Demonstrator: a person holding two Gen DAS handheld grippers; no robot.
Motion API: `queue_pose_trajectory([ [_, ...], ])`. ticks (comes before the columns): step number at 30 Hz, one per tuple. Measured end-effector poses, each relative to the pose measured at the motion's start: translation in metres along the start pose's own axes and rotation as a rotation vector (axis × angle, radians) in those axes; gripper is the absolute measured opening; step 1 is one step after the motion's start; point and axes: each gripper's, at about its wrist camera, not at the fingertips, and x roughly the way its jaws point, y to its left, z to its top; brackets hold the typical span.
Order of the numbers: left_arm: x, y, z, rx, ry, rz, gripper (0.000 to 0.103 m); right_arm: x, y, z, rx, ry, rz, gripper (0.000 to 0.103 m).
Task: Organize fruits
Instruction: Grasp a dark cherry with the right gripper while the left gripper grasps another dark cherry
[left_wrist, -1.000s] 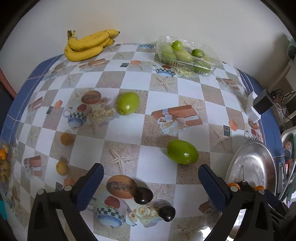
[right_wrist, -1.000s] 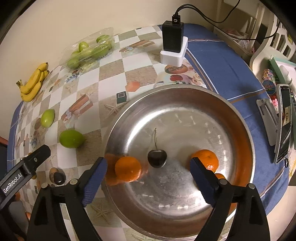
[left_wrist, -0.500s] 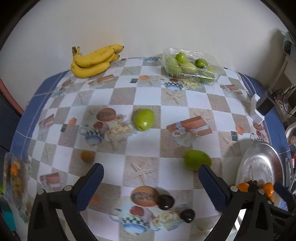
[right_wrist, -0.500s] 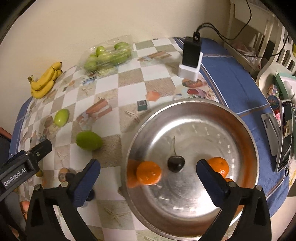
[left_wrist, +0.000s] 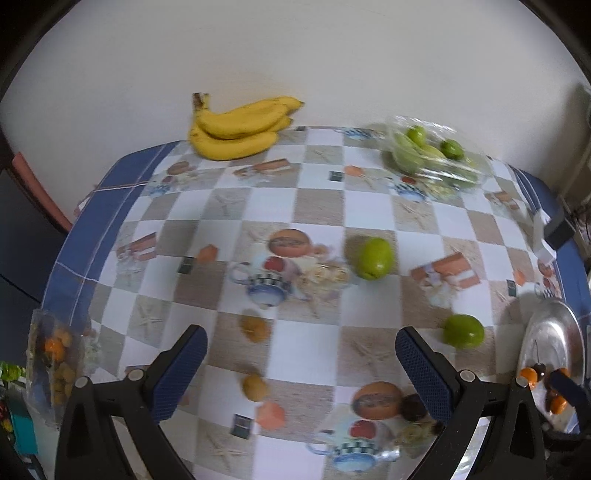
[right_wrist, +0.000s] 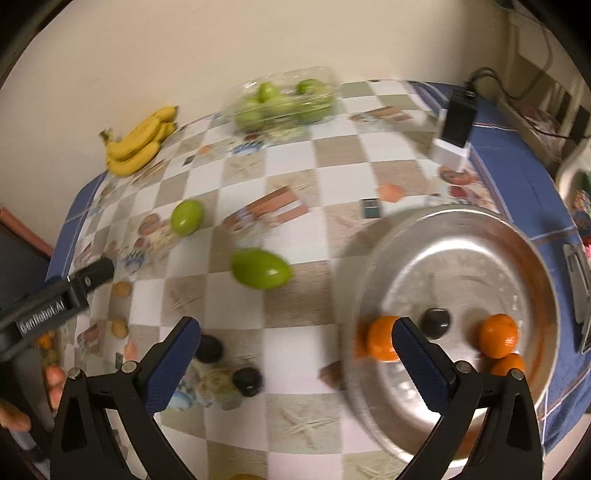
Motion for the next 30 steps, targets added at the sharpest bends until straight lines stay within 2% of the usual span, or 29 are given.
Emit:
queue_pose_trajectory([
  [6, -0.004, 0.036, 0.002, -0.05, -0.014, 0.03, 0.103, 0.011, 0.033, -0.006, -0.069, 0.04, 0.027, 0.103],
  [11, -0.003, 0.047, -0.001, -0.09, -0.007, -0.001, 0.103, 0.024, 0.047, -0.015, -0.095, 0.091, 0.03, 0.103],
  [18, 0.015, 0.024, -0.013, -0.054, 0.076, -0.06, 0.103, 0.043, 0.05, -0.032, -0.098, 0.174, 0.002, 0.103],
  [24, 0.035, 0.008, -0.025, -0.068, 0.171, -0.109, 0.103, 0.051, 0.041, -0.04, -0.077, 0.191, 0.013, 0.103],
  [28, 0.043, 0.003, -0.031, -0.089, 0.213, -0.15, 0.103, 0.052, 0.041, -0.044, -0.103, 0.187, -0.022, 0.103],
  [30, 0.046, -0.001, -0.033, -0.096, 0.23, -0.177, 0.103, 0.052, 0.043, -0.045, -0.114, 0.187, -0.022, 0.098],
])
